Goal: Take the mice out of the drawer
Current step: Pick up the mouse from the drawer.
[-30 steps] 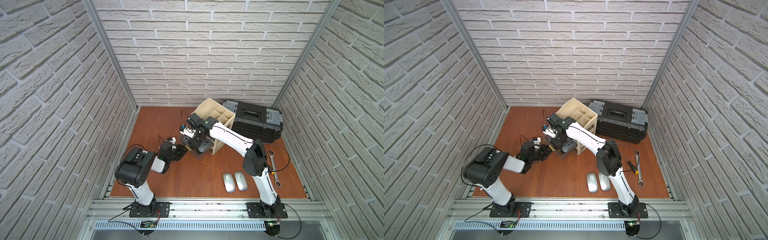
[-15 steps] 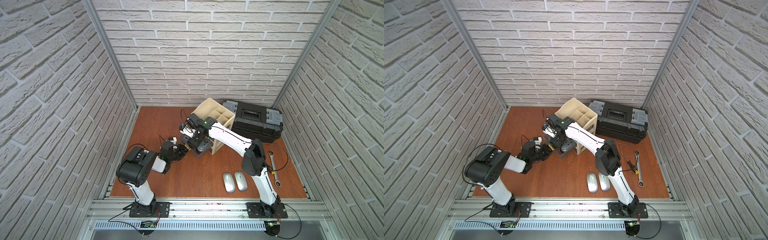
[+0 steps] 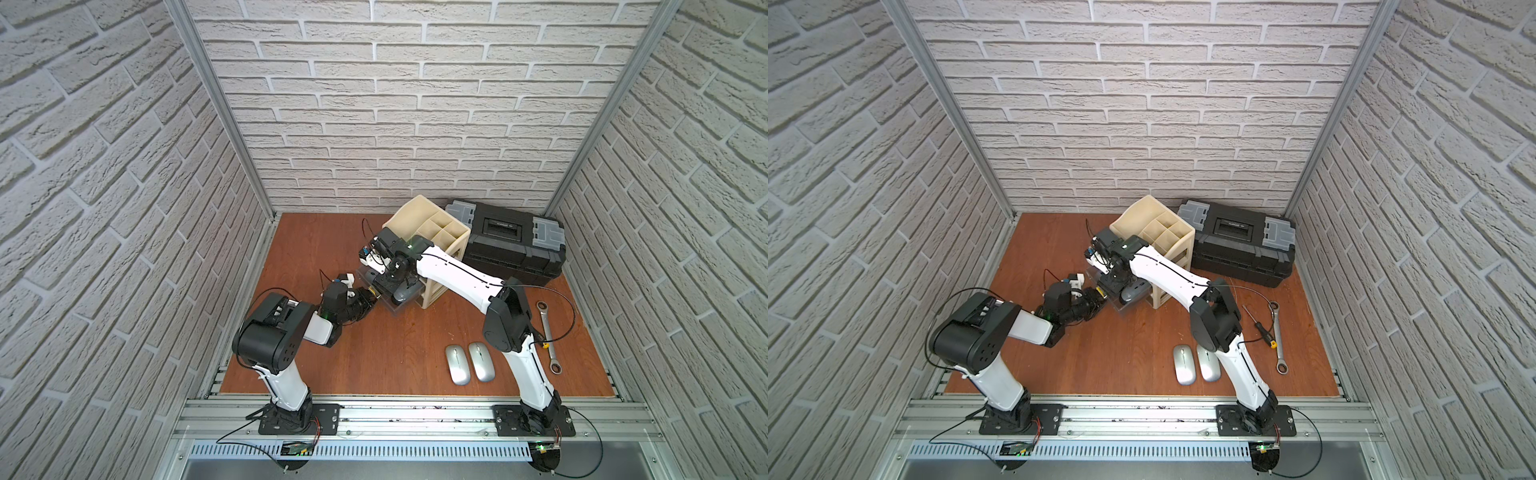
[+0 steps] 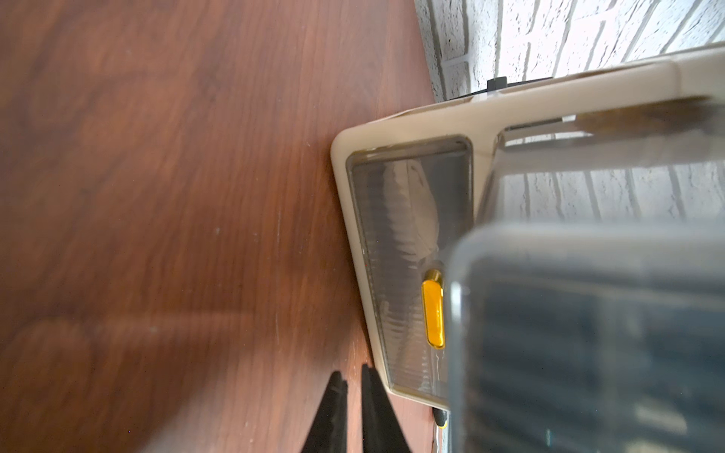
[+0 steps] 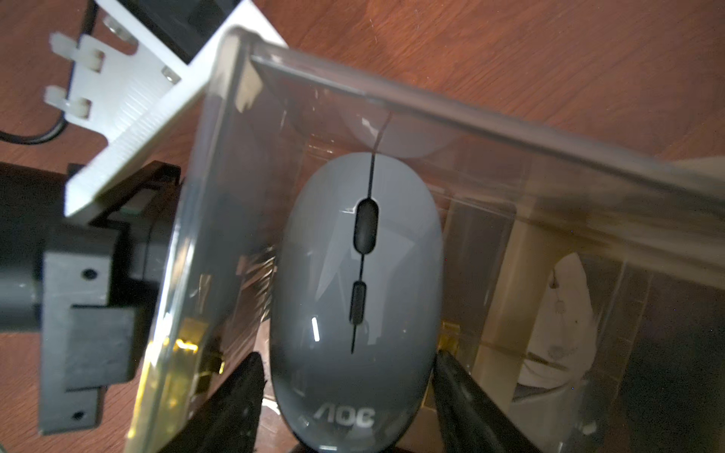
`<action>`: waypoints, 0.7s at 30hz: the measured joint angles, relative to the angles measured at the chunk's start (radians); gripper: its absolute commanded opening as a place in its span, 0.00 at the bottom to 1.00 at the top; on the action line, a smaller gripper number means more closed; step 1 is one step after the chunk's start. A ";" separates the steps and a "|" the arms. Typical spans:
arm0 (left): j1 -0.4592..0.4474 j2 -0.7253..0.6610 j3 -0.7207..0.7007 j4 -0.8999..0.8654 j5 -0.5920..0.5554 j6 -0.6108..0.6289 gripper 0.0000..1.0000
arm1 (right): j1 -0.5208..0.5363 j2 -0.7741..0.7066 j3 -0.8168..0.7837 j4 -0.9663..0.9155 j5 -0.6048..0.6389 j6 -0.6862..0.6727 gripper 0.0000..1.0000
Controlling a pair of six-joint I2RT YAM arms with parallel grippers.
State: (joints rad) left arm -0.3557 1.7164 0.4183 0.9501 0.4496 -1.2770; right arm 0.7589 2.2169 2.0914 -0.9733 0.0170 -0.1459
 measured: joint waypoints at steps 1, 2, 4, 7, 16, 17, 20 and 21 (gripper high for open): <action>0.000 0.000 0.002 -0.002 0.000 0.000 0.13 | 0.000 0.001 0.000 0.004 0.001 0.001 0.69; 0.000 0.000 0.002 -0.002 0.000 0.000 0.13 | 0.000 0.001 0.000 0.008 0.001 0.001 0.69; -0.001 0.000 0.002 -0.003 0.000 0.000 0.13 | 0.000 0.002 0.000 0.018 0.005 0.002 0.68; -0.005 0.000 0.002 -0.006 0.000 0.000 0.13 | 0.000 0.003 0.000 0.030 0.013 0.005 0.67; -0.006 0.000 0.003 -0.008 0.000 0.000 0.13 | 0.000 0.021 0.014 0.045 0.027 0.012 0.65; -0.006 0.000 0.003 -0.008 0.000 0.000 0.13 | 0.000 0.022 0.016 0.045 0.027 0.012 0.65; -0.006 0.000 0.003 -0.008 0.000 0.000 0.13 | 0.000 0.029 0.024 0.044 0.031 0.011 0.65; -0.006 0.000 0.003 -0.008 0.000 0.000 0.13 | 0.000 0.032 0.029 0.043 0.031 0.011 0.66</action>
State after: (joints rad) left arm -0.3614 1.7164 0.4217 0.9421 0.4500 -1.2770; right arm 0.7589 2.2490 2.1201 -0.9298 0.0483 -0.1345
